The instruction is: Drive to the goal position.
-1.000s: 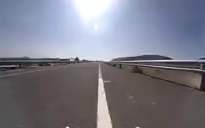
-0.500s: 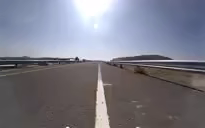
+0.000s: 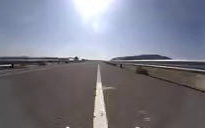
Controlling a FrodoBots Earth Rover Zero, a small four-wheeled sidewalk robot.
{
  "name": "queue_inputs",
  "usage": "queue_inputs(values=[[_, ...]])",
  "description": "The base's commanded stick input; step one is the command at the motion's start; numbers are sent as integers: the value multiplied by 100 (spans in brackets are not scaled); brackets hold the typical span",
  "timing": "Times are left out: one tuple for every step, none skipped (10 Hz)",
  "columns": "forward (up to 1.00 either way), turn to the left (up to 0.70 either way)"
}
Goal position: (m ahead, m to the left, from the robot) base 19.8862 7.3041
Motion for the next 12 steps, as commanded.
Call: queue_inputs(values=[[70, 0], [70, 0], [70, 0], [70, 0], [70, 0], [70, 0], [70, 0], [70, 0], [70, 0], [70, 0], [70, 0], [70, 0]])
